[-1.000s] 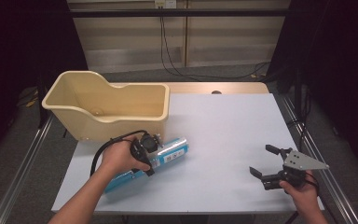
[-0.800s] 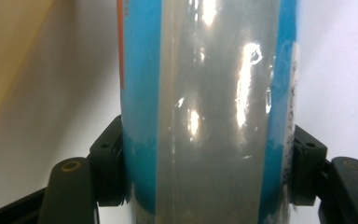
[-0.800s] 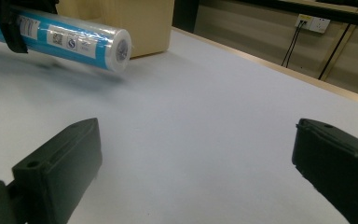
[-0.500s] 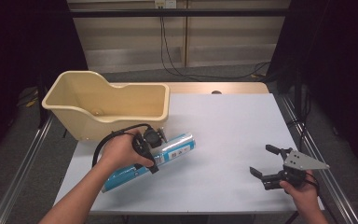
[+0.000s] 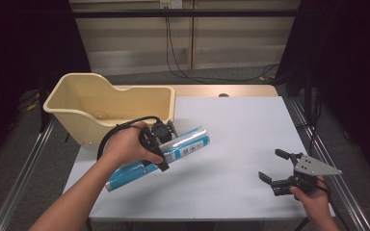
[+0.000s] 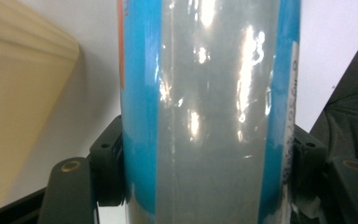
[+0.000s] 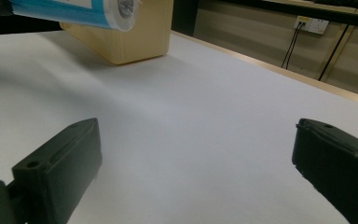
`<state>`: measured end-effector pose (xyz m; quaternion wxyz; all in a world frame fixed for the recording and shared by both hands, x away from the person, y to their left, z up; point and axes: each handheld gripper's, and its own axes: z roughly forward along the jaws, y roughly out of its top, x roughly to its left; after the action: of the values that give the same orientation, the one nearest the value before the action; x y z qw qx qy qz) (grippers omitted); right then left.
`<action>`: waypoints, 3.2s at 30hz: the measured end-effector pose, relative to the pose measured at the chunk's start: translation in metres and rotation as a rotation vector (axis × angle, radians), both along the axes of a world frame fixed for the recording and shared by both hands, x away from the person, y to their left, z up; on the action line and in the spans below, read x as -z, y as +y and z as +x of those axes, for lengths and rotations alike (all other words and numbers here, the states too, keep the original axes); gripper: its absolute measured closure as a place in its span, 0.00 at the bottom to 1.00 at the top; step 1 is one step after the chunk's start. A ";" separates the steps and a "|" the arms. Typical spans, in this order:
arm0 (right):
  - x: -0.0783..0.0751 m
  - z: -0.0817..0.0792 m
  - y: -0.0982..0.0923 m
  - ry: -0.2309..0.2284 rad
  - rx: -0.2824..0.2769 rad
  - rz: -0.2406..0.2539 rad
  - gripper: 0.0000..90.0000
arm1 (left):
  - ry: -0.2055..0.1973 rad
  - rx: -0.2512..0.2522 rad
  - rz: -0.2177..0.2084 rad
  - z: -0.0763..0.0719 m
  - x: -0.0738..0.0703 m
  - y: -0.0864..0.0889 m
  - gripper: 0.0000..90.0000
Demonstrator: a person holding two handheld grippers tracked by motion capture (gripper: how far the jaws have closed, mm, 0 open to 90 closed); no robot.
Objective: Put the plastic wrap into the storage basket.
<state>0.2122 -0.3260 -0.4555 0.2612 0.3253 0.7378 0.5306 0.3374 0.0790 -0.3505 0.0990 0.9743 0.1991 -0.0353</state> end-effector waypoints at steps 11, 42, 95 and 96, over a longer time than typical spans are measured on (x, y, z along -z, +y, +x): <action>0.000 0.000 -0.001 -0.006 0.005 0.012 0.01 | -0.002 0.010 -0.018 0.007 -0.026 -0.009 0.36; 0.000 0.000 -0.003 0.000 0.010 0.019 0.01 | -0.030 -0.016 -0.057 0.033 -0.078 -0.016 0.36; 0.001 0.001 -0.003 -0.007 0.011 0.016 0.01 | -0.176 -0.005 0.001 0.090 -0.081 -0.004 0.36; 0.001 0.002 -0.003 -0.007 0.011 0.015 0.01 | -0.169 -0.003 0.003 0.091 -0.081 -0.004 0.36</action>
<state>0.2137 -0.3294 -0.4563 0.2640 0.3294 0.7312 0.5359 0.4283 0.0750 -0.2691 0.1142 0.9737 0.1915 0.0474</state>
